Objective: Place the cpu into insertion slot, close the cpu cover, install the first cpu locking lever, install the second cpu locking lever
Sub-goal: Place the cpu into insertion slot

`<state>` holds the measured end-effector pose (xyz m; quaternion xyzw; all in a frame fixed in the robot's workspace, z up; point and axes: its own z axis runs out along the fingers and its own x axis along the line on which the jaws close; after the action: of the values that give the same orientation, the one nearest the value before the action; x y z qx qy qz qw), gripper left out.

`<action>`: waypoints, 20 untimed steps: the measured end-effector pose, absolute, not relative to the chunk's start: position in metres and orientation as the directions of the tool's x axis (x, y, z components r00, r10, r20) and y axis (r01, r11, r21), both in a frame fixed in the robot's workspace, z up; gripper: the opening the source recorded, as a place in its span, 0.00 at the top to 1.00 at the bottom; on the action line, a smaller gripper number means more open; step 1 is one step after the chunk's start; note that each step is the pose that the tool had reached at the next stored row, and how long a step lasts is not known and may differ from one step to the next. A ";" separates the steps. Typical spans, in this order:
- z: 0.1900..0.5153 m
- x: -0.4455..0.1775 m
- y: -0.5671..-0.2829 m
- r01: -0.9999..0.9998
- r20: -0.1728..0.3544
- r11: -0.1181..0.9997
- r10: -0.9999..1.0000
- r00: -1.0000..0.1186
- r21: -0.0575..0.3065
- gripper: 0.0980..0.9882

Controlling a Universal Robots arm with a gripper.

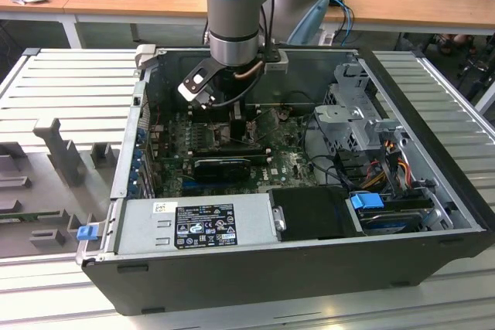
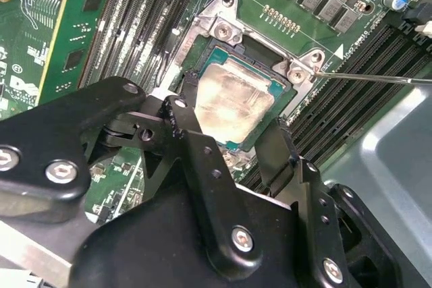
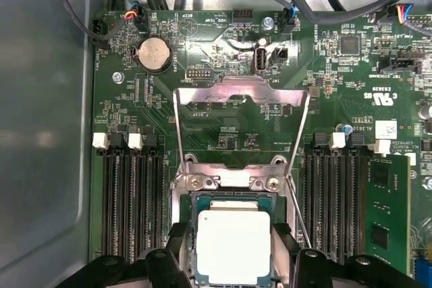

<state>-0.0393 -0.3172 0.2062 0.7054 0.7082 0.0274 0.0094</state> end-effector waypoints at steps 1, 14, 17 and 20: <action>0.211 -0.039 -0.317 0.999 0.025 0.003 1.000 -0.005 0.052 0.43; 0.218 -0.039 -0.318 0.999 0.012 0.004 1.000 -0.005 0.052 0.99; 0.219 -0.039 -0.318 0.999 0.012 0.004 1.000 -0.005 0.052 0.99; 0.221 -0.039 -0.318 0.999 0.012 0.004 1.000 -0.005 0.052 0.99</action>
<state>-0.0393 -0.3180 0.2215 0.7053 0.7084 0.0227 0.0140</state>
